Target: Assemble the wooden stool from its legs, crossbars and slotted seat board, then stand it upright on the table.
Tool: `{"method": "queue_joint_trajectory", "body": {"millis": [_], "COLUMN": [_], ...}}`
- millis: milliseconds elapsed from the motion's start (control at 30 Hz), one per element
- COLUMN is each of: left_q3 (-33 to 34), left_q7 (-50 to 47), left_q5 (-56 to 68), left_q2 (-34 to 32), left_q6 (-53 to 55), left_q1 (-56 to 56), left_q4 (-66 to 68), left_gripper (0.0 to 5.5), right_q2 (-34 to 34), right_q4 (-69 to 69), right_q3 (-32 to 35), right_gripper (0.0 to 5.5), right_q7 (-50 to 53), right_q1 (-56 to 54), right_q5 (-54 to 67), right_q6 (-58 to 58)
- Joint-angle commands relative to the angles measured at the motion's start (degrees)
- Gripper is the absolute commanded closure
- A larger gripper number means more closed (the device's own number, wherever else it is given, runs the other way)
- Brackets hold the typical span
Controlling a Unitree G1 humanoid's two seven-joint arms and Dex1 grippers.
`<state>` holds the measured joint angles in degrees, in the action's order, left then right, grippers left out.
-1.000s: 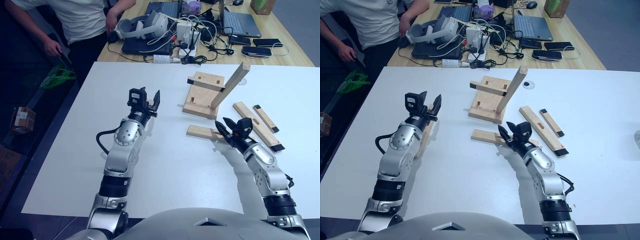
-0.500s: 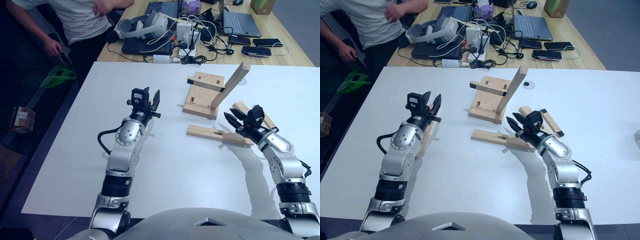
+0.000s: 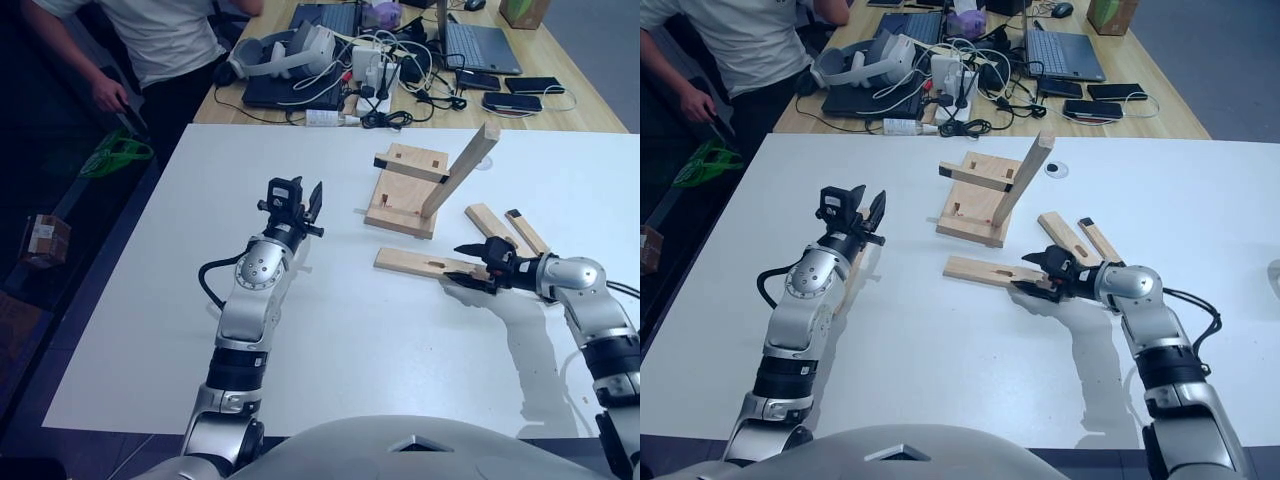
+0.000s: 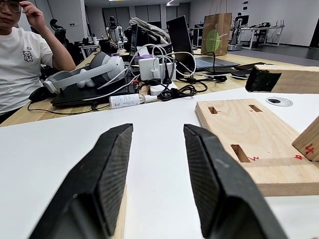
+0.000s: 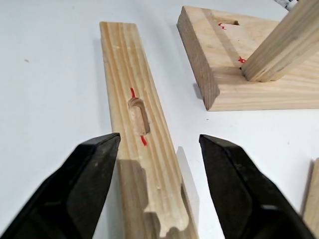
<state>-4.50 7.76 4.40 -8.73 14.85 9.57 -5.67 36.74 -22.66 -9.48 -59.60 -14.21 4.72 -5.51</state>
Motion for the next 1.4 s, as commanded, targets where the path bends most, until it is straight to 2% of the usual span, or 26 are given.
{"method": "queue_joint_trajectory", "body": {"millis": [33, 233, 367, 533, 567, 867, 933, 1033, 1133, 1200, 1300, 1400], "left_q3": [-0.3, 0.2, 0.5, 1.0, 1.3, 1.9, 3.1, 9.6, 21.3, 26.9, 29.2, 27.4], "left_q7": [0.6, 0.9, 0.9, 1.8, 2.3, 2.7, 2.8, 2.4, 0.6, -2.5, -6.4, -9.6], "left_q5": [-1.0, -0.8, -0.4, 1.0, 1.7, 3.0, 5.1, 14.5, 36.9, 51.4, 63.8, 69.5], "left_q2": [0.0, 0.1, 0.4, 0.8, 0.8, 1.1, 1.7, 4.0, 7.5, 9.1, 10.2, 10.0], "left_q6": [0.2, 0.5, 0.8, 2.2, 2.2, 4.9, 7.1, 15.3, 31.2, 37.6, 41.7, 43.8], "left_q1": [0.9, 1.1, 1.4, 1.5, 1.4, 1.7, 2.1, 3.6, 6.0, 6.9, 7.0, 6.4], "left_q4": [0.1, 0.0, 0.1, -0.5, -0.7, -1.4, -1.9, -3.2, -4.6, -5.2, -6.5, -7.8], "left_gripper": [3.62, 3.62, 3.62, 3.62, 3.62, 2.49, 2.43, 2.43, 2.43, 2.43, 2.43, 2.43], "right_q2": [0.2, 0.8, 1.0, -0.9, -1.2, -3.4, -4.6, -7.8, -11.7, -14.2, -17.0, -19.9], "right_q4": [-6.0, -5.2, -4.4, -2.8, -1.9, 3.6, 6.4, 12.5, 17.1, 19.7, 22.1, 24.9], "right_q3": [-3.0, -3.3, -2.7, -2.0, -2.1, -1.8, -1.0, 1.4, 3.8, 4.2, 3.4, 2.4], "right_gripper": [2.54, 2.54, 2.54, 3.42, 3.46, 3.46, 3.46, 3.46, 3.46, 3.46, 3.46, 3.46], "right_q7": [-2.9, -10.0, -11.3, -8.0, -7.7, -5.9, -4.5, -0.8, 5.0, 8.4, 12.2, 15.8], "right_q1": [-3.3, -4.3, -5.2, -3.7, -3.0, 1.1, 2.1, 4.9, 7.1, 7.5, 7.3, 6.7], "right_q5": [-3.3, 0.2, 0.9, 1.0, 1.1, 2.9, 4.5, 8.0, 10.0, 10.7, 10.6, 10.2], "right_q6": [-0.8, 8.1, 12.2, 11.4, 11.6, 13.9, 14.9, 16.6, 17.0, 17.8, 18.4, 19.4]}}
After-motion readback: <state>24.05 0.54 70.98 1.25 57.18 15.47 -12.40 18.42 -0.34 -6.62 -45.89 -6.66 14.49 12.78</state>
